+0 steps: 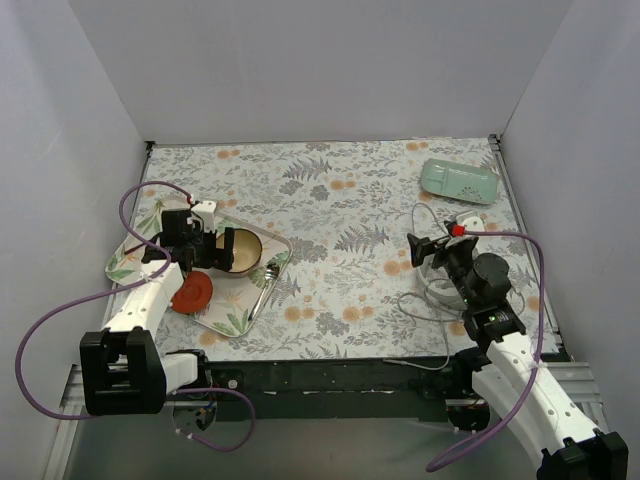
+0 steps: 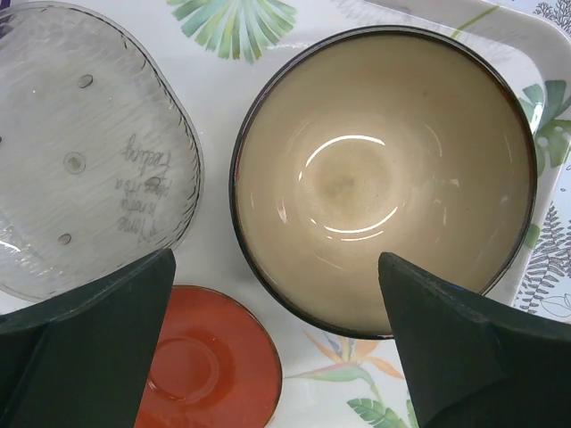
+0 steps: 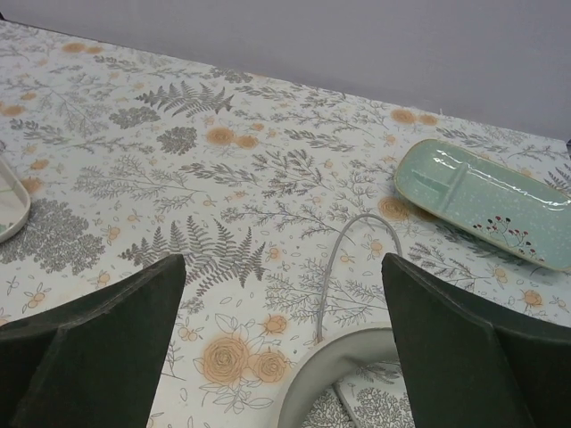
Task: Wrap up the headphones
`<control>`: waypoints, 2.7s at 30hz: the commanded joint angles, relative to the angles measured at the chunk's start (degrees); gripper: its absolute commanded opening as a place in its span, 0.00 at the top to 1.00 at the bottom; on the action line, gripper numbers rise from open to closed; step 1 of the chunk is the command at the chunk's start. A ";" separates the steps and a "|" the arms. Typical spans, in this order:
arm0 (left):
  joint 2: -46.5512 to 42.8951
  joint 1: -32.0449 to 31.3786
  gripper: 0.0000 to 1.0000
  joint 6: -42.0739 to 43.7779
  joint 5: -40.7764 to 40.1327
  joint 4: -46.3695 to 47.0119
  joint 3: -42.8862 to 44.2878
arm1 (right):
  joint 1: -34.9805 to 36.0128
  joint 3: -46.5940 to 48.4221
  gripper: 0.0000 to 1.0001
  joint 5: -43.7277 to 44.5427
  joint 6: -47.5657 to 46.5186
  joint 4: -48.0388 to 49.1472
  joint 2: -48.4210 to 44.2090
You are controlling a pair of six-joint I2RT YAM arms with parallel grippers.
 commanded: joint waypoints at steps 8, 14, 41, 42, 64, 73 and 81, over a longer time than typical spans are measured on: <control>2.39 0.48 0.02 1.70 1.89 -1.69 7.58 | 0.02 31.78 0.01 4.47 -3.36 -38.89 15.87; 4.50 0.48 0.02 2.67 5.92 -3.28 12.07 | 0.20 41.31 0.01 23.74 -8.10 -51.99 24.78; 17.69 0.48 0.02 6.01 10.59 -2.93 21.74 | -14.65 28.13 0.08 21.99 -22.61 -50.06 46.12; 17.60 0.48 0.02 6.01 10.59 -2.93 21.74 | -14.66 28.22 0.11 21.64 -22.53 -49.97 46.74; 14.61 0.04 0.02 4.26 27.37 -18.03 37.10 | 4.84 65.25 0.99 17.09 -6.36 -69.04 53.41; 14.52 -10.47 0.02 0.74 19.43 -16.65 46.96 | 12.58 88.31 0.99 -6.30 1.82 -64.03 72.92; 19.08 -31.13 0.02 2.66 -13.89 -11.46 49.08 | 13.64 98.10 0.99 -10.00 6.30 -64.21 82.78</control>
